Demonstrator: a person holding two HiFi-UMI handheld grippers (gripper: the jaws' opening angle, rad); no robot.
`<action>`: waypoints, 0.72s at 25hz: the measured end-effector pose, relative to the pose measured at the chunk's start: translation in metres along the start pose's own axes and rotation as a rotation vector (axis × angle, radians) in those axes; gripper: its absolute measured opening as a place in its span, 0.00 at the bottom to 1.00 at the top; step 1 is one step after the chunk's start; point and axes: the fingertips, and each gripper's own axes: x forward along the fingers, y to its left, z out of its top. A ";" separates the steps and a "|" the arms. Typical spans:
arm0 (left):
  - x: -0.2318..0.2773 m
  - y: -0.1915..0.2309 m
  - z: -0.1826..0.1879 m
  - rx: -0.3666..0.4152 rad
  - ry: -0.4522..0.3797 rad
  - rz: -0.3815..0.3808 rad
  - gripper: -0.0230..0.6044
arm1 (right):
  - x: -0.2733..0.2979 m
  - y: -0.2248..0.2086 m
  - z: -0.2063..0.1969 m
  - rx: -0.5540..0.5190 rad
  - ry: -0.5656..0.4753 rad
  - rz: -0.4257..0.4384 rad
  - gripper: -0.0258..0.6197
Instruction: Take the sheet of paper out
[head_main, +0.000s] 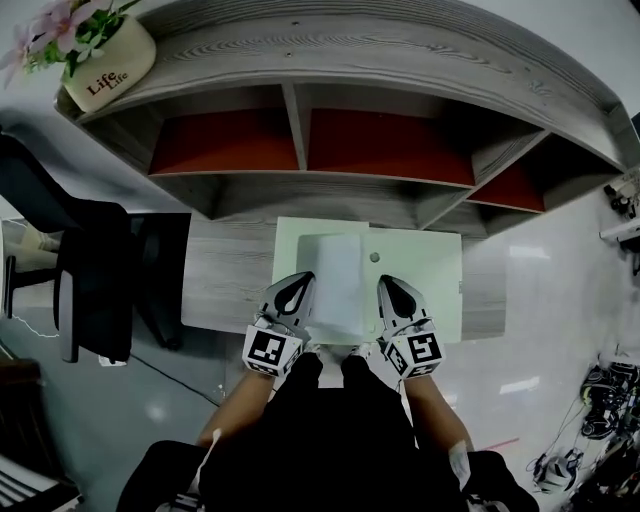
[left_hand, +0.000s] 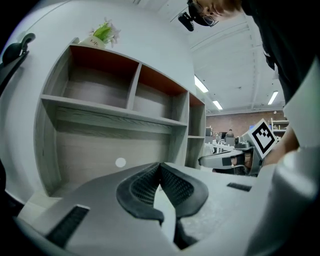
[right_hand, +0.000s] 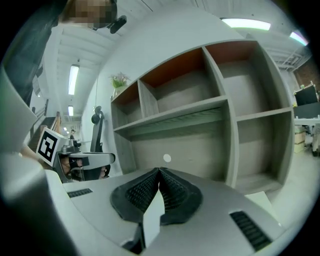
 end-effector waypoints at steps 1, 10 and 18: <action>-0.001 0.003 -0.006 -0.010 0.012 0.013 0.05 | 0.003 -0.002 -0.009 0.001 0.022 0.003 0.08; -0.011 0.016 -0.038 -0.039 0.076 0.076 0.05 | 0.015 -0.007 -0.092 0.091 0.243 0.066 0.08; -0.008 0.016 -0.046 -0.051 0.091 0.096 0.05 | 0.016 -0.009 -0.139 0.151 0.386 0.097 0.08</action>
